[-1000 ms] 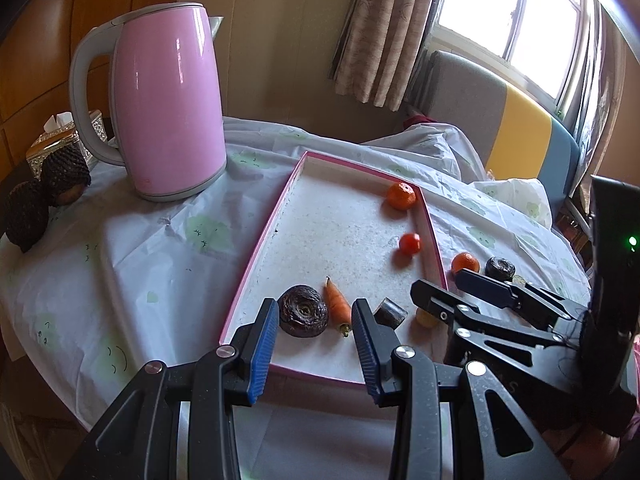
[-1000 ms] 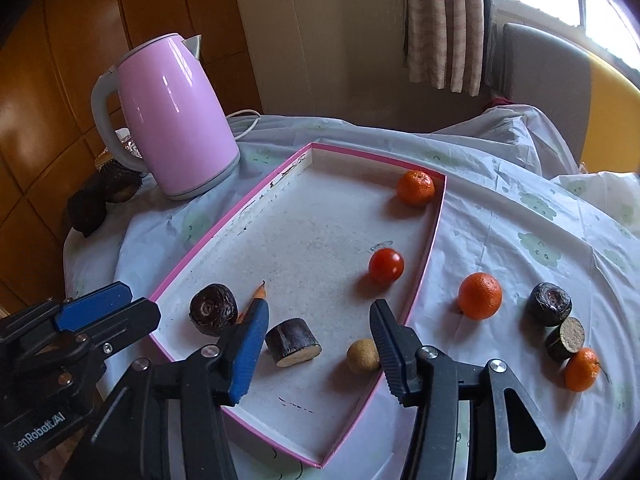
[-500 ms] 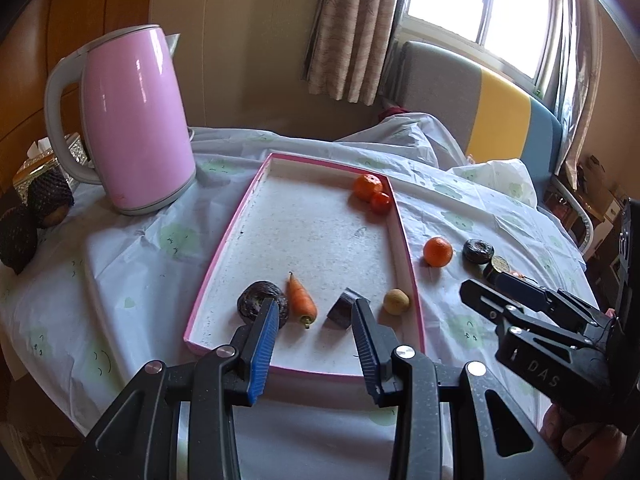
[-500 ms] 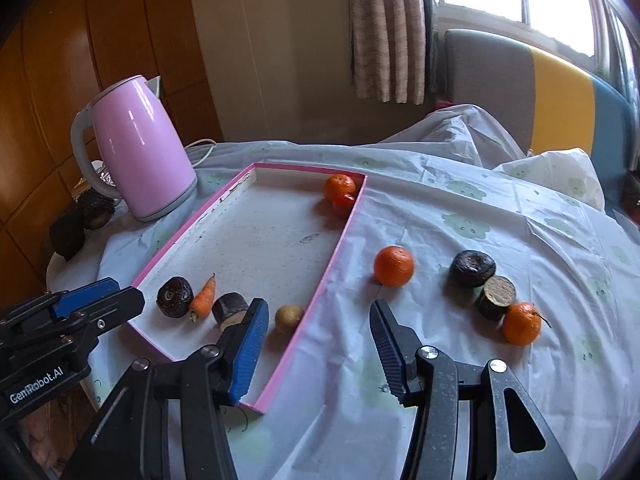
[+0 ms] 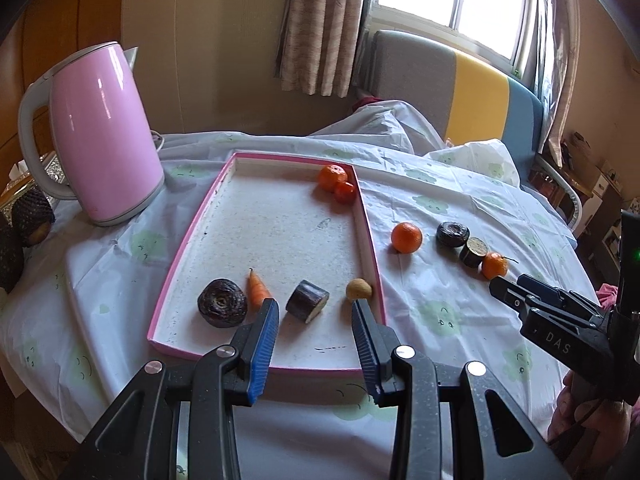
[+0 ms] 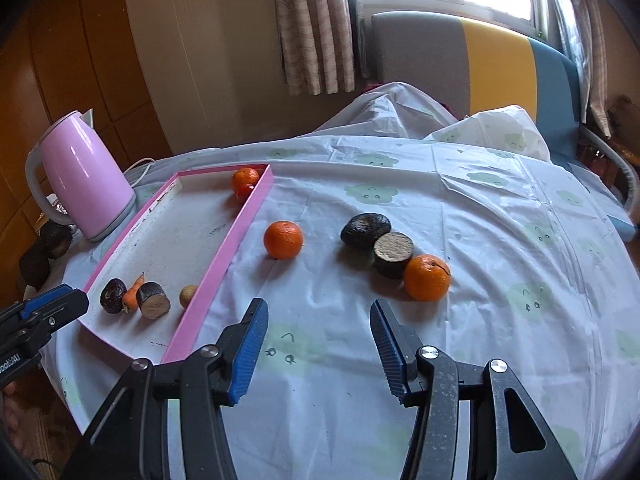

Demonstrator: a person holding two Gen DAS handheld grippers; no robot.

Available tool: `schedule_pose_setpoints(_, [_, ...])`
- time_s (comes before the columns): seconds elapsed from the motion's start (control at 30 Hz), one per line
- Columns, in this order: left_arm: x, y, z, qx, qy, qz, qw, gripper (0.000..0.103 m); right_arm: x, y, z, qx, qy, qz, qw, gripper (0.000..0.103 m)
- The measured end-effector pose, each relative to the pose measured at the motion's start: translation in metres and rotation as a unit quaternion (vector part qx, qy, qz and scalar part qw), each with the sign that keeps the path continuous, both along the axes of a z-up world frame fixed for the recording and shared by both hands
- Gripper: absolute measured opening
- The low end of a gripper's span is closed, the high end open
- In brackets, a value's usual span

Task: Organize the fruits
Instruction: 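Move both open tools toward the two mandarin oranges on the cloth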

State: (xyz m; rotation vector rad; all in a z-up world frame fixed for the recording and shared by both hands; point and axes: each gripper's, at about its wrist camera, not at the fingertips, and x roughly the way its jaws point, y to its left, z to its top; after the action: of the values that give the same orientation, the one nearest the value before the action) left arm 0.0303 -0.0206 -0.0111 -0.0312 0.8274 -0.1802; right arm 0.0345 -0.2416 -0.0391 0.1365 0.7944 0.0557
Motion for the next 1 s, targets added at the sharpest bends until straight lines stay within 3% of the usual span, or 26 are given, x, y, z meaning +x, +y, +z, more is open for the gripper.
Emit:
schedule_pose_setpoints(0.6, [0.010,-0.040,-0.005,-0.018,0.024,-0.071,0.9970,0.038,-0.010,-0.060,-0.020,-0.003,0.019,-0.073,0.997,0.054])
schedule_pose_setpoints(0.8, [0.020,-0.059,-0.009,-0.006,0.032,-0.093,0.9951,0.038,-0.011,-0.081,-0.026,0.004,0.023,-0.094,0.995,0.054])
schedule_pose_setpoints(1.0, [0.044,-0.073,-0.018,-0.026,0.068,-0.114,0.9908,0.038,0.005,-0.082,-0.028,-0.006,0.020,-0.070,0.997,0.054])
